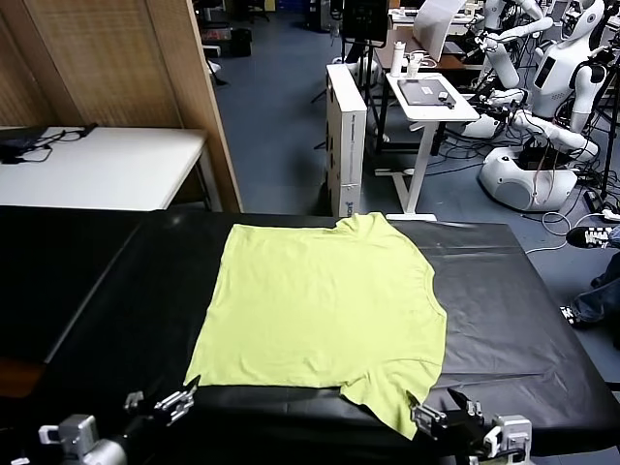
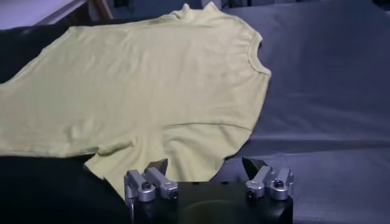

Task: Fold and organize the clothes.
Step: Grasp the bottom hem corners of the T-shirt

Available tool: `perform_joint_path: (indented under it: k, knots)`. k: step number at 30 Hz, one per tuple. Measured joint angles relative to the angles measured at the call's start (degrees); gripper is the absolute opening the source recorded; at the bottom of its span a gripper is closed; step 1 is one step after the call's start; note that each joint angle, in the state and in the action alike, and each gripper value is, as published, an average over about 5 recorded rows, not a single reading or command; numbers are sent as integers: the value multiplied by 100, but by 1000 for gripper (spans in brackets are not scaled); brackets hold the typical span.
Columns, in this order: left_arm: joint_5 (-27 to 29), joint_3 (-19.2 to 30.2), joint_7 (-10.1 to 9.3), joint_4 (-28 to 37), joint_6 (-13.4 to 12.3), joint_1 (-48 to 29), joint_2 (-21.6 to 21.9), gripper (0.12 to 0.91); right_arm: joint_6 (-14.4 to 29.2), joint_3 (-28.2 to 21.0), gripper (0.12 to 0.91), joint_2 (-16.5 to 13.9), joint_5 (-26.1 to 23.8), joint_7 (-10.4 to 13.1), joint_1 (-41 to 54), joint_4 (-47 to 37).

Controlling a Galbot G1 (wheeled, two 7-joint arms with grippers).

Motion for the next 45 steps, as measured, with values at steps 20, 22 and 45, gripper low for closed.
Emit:
perform_joint_path:
  k: [20, 22, 45]
  knots:
    - [171, 146, 14, 154, -33, -67, -98, 421, -35, -3, 261, 27, 11, -98, -48, -18]
    - [170, 156, 14, 175, -33, -75, -100, 307, -39, 14, 177, 27, 17, -95, -66, -2]
    - [136, -148, -52, -230, -43, 469, -28, 145, 149, 455, 140, 54, -89, -69, -870, 795]
